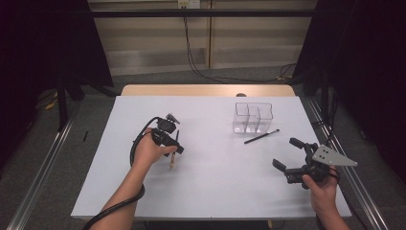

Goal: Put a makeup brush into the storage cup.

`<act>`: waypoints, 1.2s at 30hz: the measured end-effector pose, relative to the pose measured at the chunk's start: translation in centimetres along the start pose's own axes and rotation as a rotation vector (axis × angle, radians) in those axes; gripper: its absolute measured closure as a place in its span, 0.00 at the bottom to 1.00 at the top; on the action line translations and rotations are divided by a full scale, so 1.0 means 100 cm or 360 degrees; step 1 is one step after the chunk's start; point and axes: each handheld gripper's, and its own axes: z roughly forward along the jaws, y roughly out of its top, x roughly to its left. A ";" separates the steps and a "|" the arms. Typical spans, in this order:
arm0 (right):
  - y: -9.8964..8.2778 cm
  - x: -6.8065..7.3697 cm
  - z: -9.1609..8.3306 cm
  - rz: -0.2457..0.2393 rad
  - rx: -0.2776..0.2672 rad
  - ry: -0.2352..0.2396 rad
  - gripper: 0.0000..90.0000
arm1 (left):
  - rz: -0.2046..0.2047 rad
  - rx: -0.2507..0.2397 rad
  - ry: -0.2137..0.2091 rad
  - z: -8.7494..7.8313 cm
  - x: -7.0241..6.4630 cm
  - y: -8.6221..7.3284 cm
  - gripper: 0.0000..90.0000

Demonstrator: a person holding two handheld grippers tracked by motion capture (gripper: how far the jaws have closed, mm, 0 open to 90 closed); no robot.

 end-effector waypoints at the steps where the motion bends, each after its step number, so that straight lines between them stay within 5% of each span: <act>1: 0.000 0.000 0.000 -0.0001 0.0001 -0.0002 0.00 | 0.0001 -0.0004 0.0005 0.000 0.000 0.000 0.43; 13: 0.001 0.000 -0.001 -0.0005 0.0001 -0.0003 0.00 | -0.0088 0.0099 0.0028 0.003 0.001 -0.002 0.63; 22: 0.001 -0.001 -0.001 -0.0006 0.0008 -0.0011 0.00 | -0.0153 0.0154 -0.0017 0.006 0.000 -0.001 0.76; 36: 0.000 -0.002 -0.002 -0.0006 0.0022 -0.0020 0.00 | -0.0026 0.0280 0.0102 0.012 -0.008 0.007 0.93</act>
